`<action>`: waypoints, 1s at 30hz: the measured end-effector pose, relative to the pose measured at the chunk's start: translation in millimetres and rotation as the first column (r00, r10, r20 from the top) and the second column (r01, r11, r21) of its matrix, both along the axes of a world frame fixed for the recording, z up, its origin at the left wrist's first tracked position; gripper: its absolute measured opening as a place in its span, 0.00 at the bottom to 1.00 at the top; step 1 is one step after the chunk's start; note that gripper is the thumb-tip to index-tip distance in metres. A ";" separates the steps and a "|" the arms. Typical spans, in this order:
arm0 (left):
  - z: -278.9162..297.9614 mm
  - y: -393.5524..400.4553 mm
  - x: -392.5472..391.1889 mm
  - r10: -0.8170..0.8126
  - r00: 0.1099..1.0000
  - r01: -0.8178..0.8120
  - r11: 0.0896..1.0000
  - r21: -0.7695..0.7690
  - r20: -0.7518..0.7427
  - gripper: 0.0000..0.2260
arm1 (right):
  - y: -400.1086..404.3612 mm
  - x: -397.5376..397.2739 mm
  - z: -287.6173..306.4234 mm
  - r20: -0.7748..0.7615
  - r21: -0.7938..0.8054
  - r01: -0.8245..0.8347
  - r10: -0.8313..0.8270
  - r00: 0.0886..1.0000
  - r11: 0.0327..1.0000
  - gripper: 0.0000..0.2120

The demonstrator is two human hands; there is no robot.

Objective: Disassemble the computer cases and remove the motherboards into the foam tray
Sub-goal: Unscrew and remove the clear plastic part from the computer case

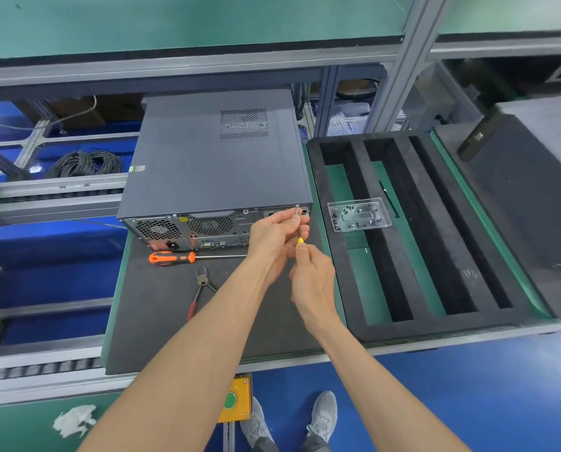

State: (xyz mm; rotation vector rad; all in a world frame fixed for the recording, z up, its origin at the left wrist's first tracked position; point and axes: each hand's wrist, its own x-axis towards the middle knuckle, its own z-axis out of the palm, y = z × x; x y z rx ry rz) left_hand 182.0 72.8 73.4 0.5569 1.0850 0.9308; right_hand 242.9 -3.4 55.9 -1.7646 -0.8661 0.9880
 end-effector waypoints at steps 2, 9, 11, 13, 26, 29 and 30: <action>0.1 0.6 2.0 0.007 1.000 -0.007 1.000 -0.001 -0.004 0.07 | 0.7 3.2 2.4 0.019 -0.022 0.001 0.000 1.000 1.000 0.18; 1.9 -0.7 5.1 0.037 0.999 -0.037 0.998 -0.043 -0.008 0.06 | 7.5 13.6 17.3 -0.966 -0.110 0.049 -0.119 0.230 0.993 0.14; 3.1 -0.9 2.9 0.017 1.000 -0.018 0.999 -0.051 -0.016 0.07 | 9.3 15.7 20.0 -0.977 -0.113 0.056 -0.121 0.176 0.992 0.11; 2.3 -2.2 -0.5 -0.026 0.998 0.025 0.999 -0.025 -0.050 0.06 | 10.3 16.4 21.2 -0.898 -0.117 0.065 -0.133 0.419 0.991 0.14; 5.7 11.1 -22.3 0.382 0.443 0.407 0.720 0.562 -0.811 0.09 | 11.5 3.4 12.5 -0.223 -0.169 0.268 -0.302 0.927 0.949 0.17; -3.1 18.4 -36.1 0.417 0.232 0.622 0.631 0.463 -0.879 0.16 | 9.4 8.5 12.8 -0.405 -0.150 0.221 -0.264 0.875 0.964 0.09; -5.2 20.8 -39.4 0.411 0.230 0.639 0.620 0.455 -0.882 0.16 | 9.4 9.2 14.0 -0.430 -0.148 0.209 -0.254 0.866 0.967 0.08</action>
